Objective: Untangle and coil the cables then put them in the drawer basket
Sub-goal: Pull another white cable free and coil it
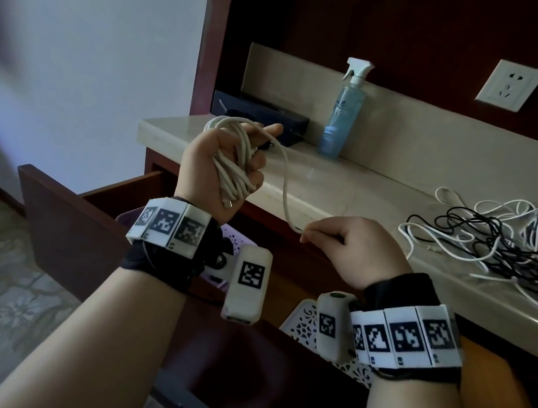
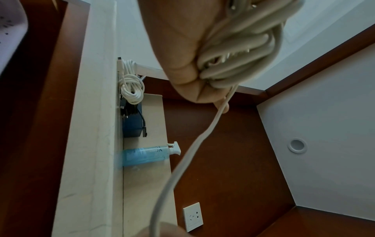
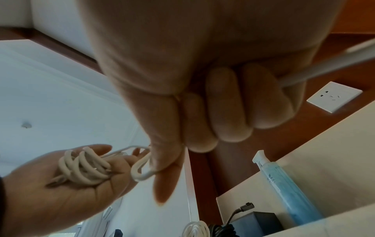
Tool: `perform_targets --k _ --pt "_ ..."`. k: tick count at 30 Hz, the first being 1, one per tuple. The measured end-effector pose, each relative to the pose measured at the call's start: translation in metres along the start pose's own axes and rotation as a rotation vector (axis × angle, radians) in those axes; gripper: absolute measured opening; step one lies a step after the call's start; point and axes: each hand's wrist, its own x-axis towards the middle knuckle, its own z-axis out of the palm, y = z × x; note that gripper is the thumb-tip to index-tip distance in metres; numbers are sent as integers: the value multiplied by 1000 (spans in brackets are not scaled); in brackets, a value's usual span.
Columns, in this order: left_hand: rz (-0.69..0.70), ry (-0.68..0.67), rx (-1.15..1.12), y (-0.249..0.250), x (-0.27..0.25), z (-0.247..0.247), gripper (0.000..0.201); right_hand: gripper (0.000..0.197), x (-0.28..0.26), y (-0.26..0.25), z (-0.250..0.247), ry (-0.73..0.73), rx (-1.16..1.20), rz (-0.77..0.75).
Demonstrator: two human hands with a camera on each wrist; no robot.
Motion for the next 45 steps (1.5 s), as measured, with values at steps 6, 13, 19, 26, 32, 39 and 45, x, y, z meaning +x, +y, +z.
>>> perform_targets --k 6,13,19,26,32,39,45 --pt "8 -26 -34 0 1 -7 24 17 -3 8 2 3 7 38" --pt "8 0 13 -6 -1 -3 18 18 -7 -3 -5 60 17 -45" --pt "16 78 -26 -6 -6 7 10 12 -11 -6 -6 152 84 -127" --pt "111 331 173 10 2 -14 16 19 -13 15 -13 123 80 -25" --pt "99 417 270 13 -2 -32 22 18 -16 15 -20 353 67 -113" --pt "-72 119 676 1 -23 -19 58 25 -8 -23 -37 566 39 -454" --pt "-188 -129 776 -6 -32 -4 67 27 20 -44 -50 552 0 -551"
